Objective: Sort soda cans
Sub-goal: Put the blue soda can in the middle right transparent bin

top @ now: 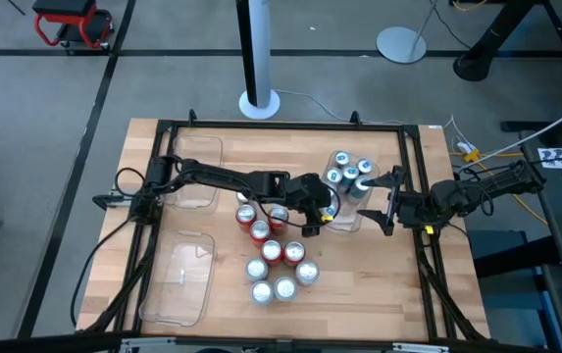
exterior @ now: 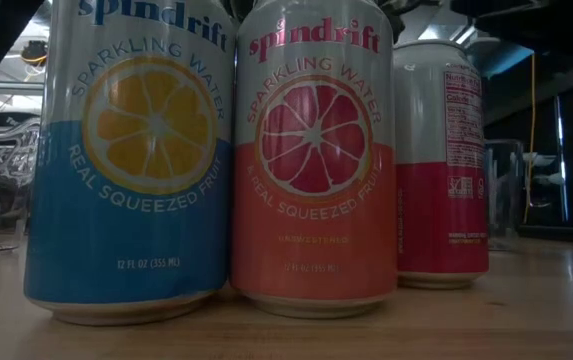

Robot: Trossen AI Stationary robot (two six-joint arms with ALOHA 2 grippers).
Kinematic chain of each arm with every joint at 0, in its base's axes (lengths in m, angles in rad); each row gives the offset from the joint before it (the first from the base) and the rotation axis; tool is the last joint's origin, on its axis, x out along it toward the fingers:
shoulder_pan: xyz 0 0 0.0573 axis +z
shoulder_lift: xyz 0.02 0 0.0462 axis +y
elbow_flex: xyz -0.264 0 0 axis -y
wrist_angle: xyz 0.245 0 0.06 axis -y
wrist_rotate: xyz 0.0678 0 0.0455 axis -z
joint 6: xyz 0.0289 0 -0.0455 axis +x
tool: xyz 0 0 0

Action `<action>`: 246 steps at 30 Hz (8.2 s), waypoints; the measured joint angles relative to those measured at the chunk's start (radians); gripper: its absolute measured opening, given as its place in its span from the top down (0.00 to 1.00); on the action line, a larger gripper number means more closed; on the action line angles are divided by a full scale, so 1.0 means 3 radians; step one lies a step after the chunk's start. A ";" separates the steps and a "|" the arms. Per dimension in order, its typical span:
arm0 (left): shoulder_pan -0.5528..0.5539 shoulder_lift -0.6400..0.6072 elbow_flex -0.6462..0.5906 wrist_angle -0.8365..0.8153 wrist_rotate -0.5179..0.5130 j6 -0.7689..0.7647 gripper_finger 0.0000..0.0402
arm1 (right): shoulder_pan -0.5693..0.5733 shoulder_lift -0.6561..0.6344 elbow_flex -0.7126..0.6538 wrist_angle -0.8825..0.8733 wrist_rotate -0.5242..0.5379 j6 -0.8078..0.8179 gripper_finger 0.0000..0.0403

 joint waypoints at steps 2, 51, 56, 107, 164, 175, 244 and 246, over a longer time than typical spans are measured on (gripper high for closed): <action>0.0002 0.0000 0.0000 -0.0045 -0.0046 0.0002 0.43 | 0.0000 0.0000 0.0000 -0.0044 0.0003 0.0011 0.06; -0.0450 -0.1787 -0.0352 -0.2663 -0.1365 -0.0862 0.31 | 0.0000 0.0496 0.0000 0.0092 0.0003 -0.0036 0.06; -0.0375 -0.2057 -0.0828 -0.2695 -0.1435 -0.1300 0.31 | 0.0000 0.0708 0.0000 0.0433 0.0027 -0.0241 0.06; 0.0225 -0.2126 -0.1735 -0.1783 -0.0704 -0.1617 0.31 | 0.0000 0.0941 0.0000 0.1627 0.0176 -0.1229 0.06; 0.0060 -0.2149 -0.1174 -0.1277 -0.1038 -0.0898 0.43 | 0.0000 0.0941 0.0000 0.1644 0.0180 -0.1216 0.06; -0.0130 -0.2079 -0.1016 -0.0486 -0.1067 -0.0535 0.43 | 0.0000 0.0940 0.0000 0.2064 -0.0055 -0.1538 0.06; 0.0200 0.0200 0.0132 0.0419 -0.0266 -0.0164 0.41 | 0.0000 0.0785 0.0001 0.2425 -0.0316 -0.1835 0.06; 0.0218 0.0200 0.0132 0.0415 -0.0265 -0.0166 0.41 | 0.0000 0.0785 0.0001 0.2416 -0.0315 -0.1834 0.06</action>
